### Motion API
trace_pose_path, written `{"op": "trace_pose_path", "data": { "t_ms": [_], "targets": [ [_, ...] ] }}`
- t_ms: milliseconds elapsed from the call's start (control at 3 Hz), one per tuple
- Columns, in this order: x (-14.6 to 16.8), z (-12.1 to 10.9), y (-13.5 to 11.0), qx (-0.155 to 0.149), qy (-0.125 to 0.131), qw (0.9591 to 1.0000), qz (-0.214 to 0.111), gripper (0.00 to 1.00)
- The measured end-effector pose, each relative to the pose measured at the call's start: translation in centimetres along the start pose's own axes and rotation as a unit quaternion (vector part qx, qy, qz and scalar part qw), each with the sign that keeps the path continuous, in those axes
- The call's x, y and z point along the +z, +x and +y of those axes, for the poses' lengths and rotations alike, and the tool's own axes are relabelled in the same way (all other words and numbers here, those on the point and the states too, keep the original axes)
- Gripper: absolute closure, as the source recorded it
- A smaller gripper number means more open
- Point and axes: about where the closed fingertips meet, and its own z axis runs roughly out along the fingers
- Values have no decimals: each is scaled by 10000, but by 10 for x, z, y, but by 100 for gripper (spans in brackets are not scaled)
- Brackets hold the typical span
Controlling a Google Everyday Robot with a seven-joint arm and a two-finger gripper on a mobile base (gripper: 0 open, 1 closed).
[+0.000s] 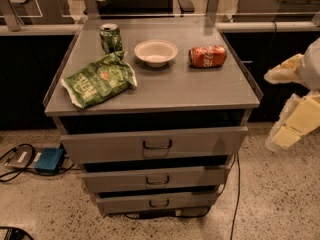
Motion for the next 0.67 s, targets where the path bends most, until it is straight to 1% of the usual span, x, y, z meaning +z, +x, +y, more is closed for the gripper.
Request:
{"op": "trace_pose_path", "data": {
  "t_ms": [333,667],
  "targets": [
    [0,0,0,0,0,10000,0,42],
    [0,0,0,0,0,10000,0,44]
  ]
}}
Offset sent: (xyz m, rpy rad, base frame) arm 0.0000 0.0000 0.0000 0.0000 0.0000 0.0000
